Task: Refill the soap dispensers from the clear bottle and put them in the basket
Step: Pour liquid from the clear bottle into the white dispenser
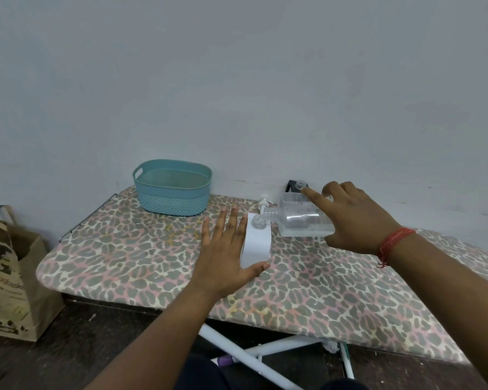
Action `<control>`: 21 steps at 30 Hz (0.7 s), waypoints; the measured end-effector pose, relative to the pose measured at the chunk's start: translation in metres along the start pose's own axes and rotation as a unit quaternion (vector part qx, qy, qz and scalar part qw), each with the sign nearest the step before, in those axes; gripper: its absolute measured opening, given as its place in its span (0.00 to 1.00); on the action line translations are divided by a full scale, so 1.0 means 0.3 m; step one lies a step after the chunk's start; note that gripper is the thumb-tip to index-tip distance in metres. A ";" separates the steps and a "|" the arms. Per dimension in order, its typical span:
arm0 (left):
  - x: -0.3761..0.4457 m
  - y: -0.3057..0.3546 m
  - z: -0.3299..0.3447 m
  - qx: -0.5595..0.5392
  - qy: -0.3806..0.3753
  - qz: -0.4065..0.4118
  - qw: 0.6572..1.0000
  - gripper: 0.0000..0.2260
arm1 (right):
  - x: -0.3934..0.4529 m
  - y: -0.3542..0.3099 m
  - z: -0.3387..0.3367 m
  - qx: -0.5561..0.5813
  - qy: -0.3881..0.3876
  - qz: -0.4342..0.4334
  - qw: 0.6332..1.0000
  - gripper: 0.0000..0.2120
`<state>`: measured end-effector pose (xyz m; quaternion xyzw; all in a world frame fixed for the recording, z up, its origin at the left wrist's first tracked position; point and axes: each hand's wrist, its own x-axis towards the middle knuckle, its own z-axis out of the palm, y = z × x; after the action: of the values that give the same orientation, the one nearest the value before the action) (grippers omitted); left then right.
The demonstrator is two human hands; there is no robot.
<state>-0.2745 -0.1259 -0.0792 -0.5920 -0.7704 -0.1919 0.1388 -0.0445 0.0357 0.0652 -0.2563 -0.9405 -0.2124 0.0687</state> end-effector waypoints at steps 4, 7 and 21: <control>0.001 -0.001 0.000 0.000 0.000 0.001 1.000 0.49 | -0.001 0.003 0.005 0.001 0.005 -0.001 1.000 0.50; 0.000 -0.002 0.001 -0.004 0.002 0.003 1.000 0.49 | 0.001 0.002 0.011 0.006 0.008 -0.001 1.000 0.50; -0.002 -0.001 -0.003 -0.009 0.000 0.002 1.000 0.50 | -0.019 -0.005 0.076 0.039 0.032 0.013 0.999 0.51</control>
<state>-0.2746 -0.1269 -0.0787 -0.5946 -0.7675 -0.1988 0.1340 -0.0409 0.0421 0.0428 -0.2586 -0.9420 -0.1826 0.1111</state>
